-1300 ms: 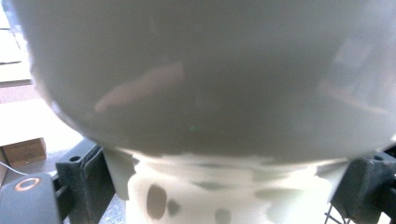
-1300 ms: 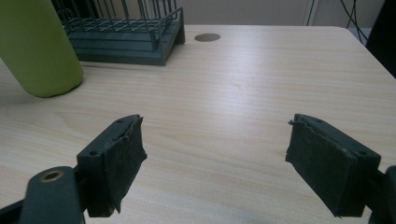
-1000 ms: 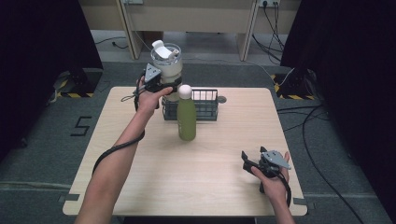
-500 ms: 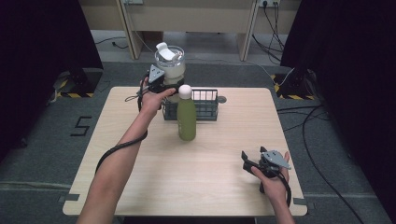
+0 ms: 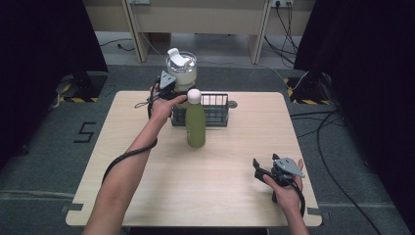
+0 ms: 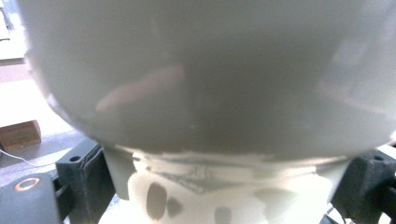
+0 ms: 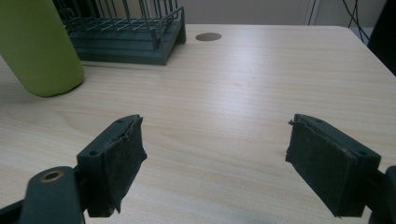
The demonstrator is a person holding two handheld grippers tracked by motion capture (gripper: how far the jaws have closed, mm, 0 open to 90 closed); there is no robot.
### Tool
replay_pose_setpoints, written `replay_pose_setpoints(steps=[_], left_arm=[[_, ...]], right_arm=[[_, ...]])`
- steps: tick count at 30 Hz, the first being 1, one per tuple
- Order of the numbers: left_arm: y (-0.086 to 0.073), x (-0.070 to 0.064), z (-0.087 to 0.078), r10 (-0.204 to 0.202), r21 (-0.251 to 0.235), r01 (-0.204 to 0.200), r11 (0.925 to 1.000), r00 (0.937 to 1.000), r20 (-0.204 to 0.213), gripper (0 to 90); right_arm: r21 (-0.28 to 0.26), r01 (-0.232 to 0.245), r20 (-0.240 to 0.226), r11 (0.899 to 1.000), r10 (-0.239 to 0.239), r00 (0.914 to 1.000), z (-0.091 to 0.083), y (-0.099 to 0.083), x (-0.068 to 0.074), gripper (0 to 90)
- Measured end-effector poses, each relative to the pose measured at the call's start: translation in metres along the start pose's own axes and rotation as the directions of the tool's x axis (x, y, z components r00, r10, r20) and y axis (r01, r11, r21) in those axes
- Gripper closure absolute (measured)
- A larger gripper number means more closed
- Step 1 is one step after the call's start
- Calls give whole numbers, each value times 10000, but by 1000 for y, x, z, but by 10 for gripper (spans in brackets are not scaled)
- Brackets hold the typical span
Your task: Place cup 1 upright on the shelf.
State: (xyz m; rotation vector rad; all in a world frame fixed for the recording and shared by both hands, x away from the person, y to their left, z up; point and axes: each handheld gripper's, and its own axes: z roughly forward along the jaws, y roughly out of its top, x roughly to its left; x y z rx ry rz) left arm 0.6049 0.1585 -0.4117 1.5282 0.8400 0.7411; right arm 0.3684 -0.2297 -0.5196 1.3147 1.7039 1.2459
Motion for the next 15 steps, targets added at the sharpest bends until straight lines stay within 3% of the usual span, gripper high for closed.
replay_pose_setpoints(steps=[15], left_arm=[[-12,-1,4,-18,271,18,9996,10000,-31,103]], right_arm=[[20,76,-33,10000,-76,10000,0,0,0,183]])
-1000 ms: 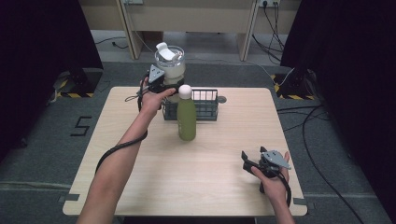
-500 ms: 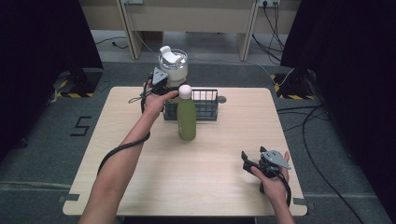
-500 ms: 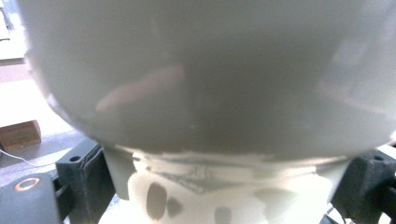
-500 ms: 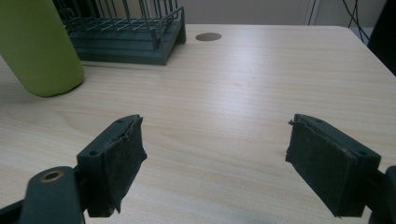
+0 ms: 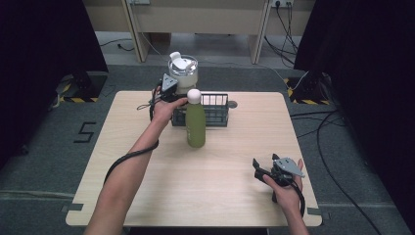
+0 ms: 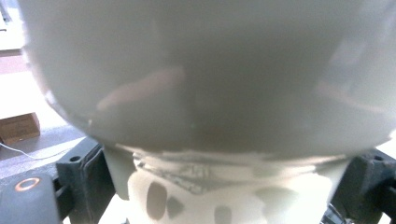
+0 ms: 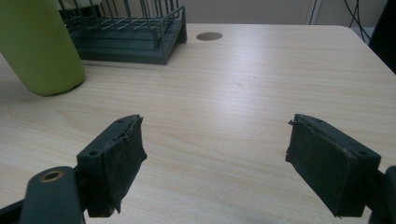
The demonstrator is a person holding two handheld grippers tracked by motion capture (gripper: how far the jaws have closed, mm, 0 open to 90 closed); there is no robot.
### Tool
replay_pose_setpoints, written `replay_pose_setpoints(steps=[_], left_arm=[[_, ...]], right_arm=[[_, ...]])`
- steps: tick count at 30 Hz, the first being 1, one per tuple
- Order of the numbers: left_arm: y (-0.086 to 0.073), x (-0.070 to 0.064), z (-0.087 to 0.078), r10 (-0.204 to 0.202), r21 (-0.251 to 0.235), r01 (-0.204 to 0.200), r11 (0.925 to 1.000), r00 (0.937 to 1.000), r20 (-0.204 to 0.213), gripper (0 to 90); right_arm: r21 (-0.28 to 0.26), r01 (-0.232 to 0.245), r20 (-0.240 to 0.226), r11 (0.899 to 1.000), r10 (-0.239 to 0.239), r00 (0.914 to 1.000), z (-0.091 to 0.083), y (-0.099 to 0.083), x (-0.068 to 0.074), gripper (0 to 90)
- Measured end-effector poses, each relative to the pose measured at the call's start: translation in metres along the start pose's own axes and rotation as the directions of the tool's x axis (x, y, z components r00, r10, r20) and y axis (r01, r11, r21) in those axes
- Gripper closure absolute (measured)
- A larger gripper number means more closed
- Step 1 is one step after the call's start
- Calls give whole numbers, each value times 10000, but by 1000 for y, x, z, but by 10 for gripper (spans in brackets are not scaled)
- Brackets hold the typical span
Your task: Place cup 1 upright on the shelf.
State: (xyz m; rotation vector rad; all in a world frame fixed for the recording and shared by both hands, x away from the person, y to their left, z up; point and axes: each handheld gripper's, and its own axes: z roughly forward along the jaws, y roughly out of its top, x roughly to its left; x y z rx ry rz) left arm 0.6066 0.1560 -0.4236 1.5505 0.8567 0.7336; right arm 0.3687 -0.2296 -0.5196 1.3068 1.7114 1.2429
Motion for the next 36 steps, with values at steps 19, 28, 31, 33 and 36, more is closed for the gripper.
replay_pose_setpoints(steps=[19,28,31,33,36], left_arm=[[-14,-1,5,55,381,-51,9993,9999,-105,102],[-17,-1,5,96,454,-90,9989,9999,-131,102],[-17,-1,5,77,448,-71,9990,9999,-134,103],[-17,-1,5,77,445,-72,9990,9999,-124,102],[-18,-1,5,48,397,-44,9992,9999,-111,102]], right_arm=[[42,-12,-35,10000,12,10000,0,0,0,183],[64,-7,-38,10000,7,10000,0,0,1,183],[69,0,-41,10000,0,10000,0,0,1,183],[62,23,-52,10000,-23,10000,0,0,1,183],[54,39,-53,10000,-39,10000,0,0,1,183]])
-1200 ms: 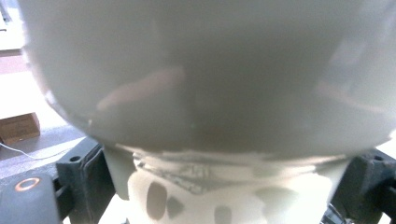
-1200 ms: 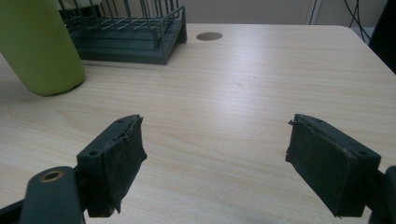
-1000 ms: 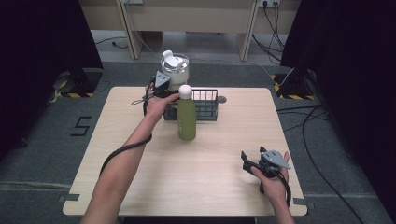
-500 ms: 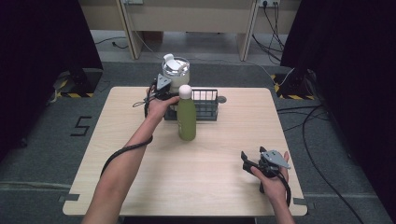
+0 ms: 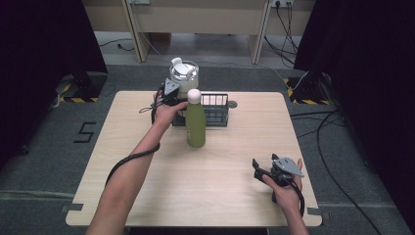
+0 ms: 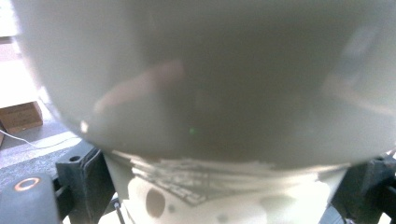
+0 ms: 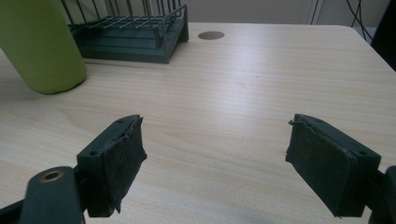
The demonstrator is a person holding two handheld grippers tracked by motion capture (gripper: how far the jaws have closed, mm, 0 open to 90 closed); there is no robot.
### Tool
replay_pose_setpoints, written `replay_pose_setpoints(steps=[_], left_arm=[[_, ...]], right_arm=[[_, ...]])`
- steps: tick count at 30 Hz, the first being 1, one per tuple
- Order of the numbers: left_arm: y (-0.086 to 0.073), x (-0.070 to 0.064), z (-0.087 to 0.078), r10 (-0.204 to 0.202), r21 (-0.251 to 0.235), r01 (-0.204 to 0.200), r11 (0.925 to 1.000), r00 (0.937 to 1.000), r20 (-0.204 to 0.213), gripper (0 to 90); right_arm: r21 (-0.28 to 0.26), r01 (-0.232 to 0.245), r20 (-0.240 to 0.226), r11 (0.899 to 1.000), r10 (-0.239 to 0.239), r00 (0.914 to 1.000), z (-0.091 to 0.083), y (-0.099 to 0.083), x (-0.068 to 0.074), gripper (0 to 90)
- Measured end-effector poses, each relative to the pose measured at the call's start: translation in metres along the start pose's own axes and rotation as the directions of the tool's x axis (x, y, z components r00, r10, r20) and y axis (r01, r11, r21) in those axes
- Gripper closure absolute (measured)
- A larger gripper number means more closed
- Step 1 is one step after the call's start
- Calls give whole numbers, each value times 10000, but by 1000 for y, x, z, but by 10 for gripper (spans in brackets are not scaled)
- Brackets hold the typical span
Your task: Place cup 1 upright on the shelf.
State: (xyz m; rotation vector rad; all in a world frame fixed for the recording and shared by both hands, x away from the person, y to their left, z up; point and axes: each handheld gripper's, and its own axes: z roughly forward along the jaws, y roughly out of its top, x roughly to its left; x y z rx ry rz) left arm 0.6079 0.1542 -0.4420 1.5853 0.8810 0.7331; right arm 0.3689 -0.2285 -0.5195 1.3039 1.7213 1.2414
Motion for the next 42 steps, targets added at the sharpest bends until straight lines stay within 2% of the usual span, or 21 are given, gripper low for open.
replay_pose_setpoints(steps=[8,18,42], left_arm=[[-2,0,-2,214,-51,-213,9998,9997,123,100],[2,-1,-4,36,-268,-31,9996,9998,194,70],[6,-1,-20,279,-445,-273,9986,9995,123,61]], right_arm=[[11,42,-23,10000,-42,10000,0,0,1,182],[1,123,-117,9999,-123,9999,0,0,2,174],[58,203,-166,9998,-202,9997,1,0,3,167]])
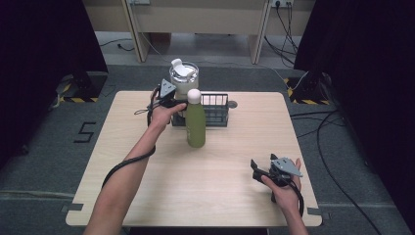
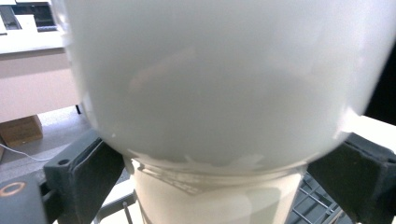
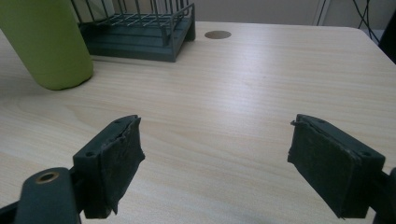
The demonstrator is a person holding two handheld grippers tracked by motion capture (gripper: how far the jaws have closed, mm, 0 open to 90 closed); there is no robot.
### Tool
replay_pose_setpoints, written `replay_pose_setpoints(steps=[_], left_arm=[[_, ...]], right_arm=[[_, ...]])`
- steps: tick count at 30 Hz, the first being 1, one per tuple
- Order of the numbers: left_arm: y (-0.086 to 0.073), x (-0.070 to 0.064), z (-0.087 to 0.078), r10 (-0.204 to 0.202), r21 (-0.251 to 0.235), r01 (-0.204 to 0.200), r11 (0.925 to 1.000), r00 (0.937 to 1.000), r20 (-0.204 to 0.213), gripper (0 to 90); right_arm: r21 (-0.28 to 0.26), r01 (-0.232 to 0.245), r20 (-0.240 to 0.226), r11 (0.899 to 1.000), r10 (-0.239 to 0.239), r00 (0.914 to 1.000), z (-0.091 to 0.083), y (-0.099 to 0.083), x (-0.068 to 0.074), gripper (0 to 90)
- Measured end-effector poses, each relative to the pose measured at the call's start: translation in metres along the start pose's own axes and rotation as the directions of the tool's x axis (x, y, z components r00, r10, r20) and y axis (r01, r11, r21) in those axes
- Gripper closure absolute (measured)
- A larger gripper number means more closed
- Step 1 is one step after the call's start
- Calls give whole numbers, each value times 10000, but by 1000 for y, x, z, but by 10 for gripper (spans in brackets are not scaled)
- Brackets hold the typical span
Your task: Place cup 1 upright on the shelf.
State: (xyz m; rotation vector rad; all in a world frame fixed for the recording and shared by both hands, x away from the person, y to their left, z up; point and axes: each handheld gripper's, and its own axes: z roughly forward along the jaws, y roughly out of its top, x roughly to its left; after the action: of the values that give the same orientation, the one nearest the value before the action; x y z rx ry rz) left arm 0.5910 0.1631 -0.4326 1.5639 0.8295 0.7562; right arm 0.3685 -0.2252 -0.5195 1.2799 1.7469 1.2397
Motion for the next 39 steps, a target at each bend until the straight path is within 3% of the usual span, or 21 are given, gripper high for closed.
replay_pose_setpoints(steps=[22,39], left_arm=[[0,0,-19,80,-171,-77,9998,9998,177,69],[1,1,-33,411,-285,-406,9988,9990,163,100]], right_arm=[[15,26,-6,10000,-26,10000,1,0,1,166],[18,90,26,10000,-90,10000,1,0,2,166]])
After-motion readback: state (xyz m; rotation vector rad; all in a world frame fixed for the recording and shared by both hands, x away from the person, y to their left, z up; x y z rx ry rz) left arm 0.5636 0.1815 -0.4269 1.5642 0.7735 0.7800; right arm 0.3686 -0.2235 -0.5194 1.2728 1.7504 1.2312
